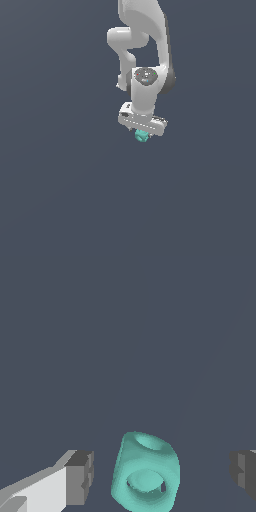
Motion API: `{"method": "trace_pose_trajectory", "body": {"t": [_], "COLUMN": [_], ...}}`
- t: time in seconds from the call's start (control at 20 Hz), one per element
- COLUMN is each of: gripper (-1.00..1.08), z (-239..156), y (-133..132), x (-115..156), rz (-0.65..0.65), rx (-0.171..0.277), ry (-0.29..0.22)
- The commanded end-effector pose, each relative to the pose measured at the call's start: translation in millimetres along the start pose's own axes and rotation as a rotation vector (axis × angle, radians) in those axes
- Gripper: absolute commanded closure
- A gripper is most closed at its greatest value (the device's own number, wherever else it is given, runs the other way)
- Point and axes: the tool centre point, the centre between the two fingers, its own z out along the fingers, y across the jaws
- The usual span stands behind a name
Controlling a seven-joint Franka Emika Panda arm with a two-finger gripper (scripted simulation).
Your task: Pick up the object and move it to a goal position.
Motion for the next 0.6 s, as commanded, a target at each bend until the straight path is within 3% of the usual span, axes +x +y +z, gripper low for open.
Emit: {"method": "trace_pose_trajectory", "body": {"t": [0.0,0.55], "gripper": [-0.92,-0.92], "z": [6,26], "y": [-1,-2], "x": [-11,-46], "rz": [0.055,0.231], "rx": [-0.002,-0.007], "ry": [0.003,0.012]}}
